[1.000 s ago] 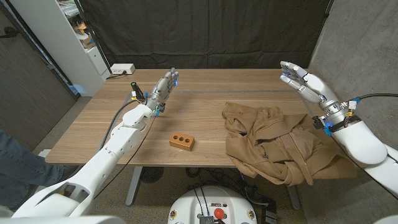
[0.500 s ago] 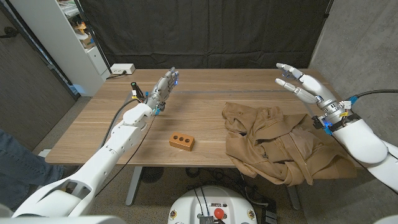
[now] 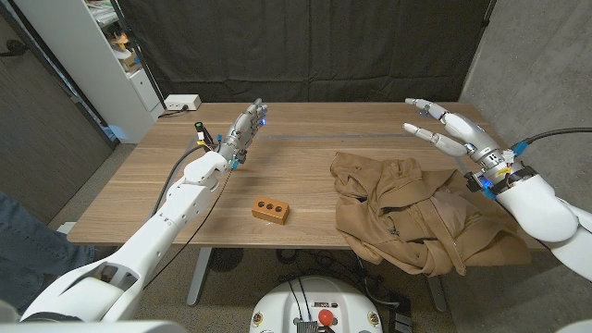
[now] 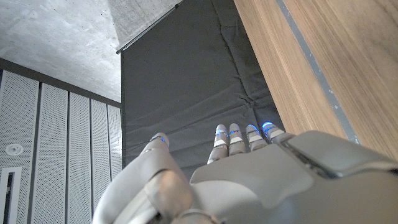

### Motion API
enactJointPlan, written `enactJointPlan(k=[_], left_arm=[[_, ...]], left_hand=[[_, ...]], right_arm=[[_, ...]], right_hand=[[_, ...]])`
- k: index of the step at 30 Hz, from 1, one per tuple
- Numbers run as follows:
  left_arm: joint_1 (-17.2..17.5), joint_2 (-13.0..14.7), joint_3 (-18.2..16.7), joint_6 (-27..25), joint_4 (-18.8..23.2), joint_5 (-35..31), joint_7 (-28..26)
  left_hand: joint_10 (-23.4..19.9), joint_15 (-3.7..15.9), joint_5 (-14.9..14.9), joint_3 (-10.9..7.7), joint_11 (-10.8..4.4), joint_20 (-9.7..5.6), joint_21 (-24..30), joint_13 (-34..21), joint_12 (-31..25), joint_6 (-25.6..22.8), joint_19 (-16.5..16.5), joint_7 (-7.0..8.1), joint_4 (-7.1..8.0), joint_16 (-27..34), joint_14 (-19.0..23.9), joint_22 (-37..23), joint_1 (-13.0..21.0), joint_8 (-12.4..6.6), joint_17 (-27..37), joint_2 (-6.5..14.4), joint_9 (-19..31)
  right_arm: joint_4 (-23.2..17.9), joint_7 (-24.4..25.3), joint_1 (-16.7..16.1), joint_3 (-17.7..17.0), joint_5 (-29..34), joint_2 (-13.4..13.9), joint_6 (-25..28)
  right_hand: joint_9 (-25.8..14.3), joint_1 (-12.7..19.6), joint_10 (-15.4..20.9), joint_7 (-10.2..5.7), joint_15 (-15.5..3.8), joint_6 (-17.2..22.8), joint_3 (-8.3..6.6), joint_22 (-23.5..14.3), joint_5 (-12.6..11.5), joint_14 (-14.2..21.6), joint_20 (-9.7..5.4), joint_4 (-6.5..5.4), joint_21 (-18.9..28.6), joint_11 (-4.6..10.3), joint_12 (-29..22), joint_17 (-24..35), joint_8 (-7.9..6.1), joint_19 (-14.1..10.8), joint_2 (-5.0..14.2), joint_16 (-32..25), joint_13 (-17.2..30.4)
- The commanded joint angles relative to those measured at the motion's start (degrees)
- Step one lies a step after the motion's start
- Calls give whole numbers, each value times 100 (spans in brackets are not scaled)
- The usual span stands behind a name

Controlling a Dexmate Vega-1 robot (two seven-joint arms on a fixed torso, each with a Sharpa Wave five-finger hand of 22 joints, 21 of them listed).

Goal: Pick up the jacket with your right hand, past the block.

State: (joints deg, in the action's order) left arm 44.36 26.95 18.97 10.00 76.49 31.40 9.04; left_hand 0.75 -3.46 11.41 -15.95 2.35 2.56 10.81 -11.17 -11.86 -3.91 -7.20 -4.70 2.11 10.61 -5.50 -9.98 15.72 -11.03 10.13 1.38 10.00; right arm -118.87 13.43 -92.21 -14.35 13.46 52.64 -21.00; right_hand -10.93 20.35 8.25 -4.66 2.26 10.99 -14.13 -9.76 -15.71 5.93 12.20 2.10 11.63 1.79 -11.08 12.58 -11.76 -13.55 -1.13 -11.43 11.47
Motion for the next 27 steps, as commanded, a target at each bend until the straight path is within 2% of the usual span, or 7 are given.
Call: enactJointPlan(k=[1, 10, 16, 27], left_arm=[[-27, -10, 3, 13, -53, 0, 20], [-24, -16, -30, 63, -101, 40, 50], [-47, -5, -28, 62, -121, 38, 71], [-41, 22, -42, 45, -98, 45, 71]], left_hand=[[-15, -16, -25, -8, 15, -1, 27, -20, -26, -26, -43, -27, -30, 15, 8, -27, 27, -2, 20, 56, 22], [-18, -19, -28, -8, 10, 0, 28, -17, -27, -36, -46, -32, -39, 16, 12, -27, 28, -1, 21, 61, 23], [-21, -23, -29, -8, 29, -1, 30, -16, -27, -48, -46, -41, -43, 15, 11, -27, 29, -4, 21, 64, 23], [-23, -8, -32, -9, 11, 14, 30, -14, -28, -55, -54, -40, -53, 12, 5, -27, 30, -1, 21, 72, 23]], right_arm=[[-273, -196, -211, -184, 487, 112, 468], [-479, -588, -294, -234, 646, 278, 847], [-622, -732, -396, -333, 752, 281, 997], [-969, -1190, -668, -657, 984, 234, 1309]], right_hand=[[-8, 119, -9, -71, 73, 34, -33, -10, -65, -5, 6, 79, -24, 50, -4, -1, -37, -57, 15, 6, -1], [-7, 280, -150, -102, 168, 11, -74, -11, -77, -104, 14, 201, -52, 10, 34, -29, -16, -33, -11, 24, -5], [-8, 398, -264, -68, 200, -130, -99, -12, -84, -189, 18, 297, -75, -71, 49, -50, 42, 2, -48, 32, -6], [-10, 520, -430, -23, 294, -291, -114, -13, -94, -285, 19, 404, -87, -166, 66, -70, 88, 30, -110, 37, -6]])
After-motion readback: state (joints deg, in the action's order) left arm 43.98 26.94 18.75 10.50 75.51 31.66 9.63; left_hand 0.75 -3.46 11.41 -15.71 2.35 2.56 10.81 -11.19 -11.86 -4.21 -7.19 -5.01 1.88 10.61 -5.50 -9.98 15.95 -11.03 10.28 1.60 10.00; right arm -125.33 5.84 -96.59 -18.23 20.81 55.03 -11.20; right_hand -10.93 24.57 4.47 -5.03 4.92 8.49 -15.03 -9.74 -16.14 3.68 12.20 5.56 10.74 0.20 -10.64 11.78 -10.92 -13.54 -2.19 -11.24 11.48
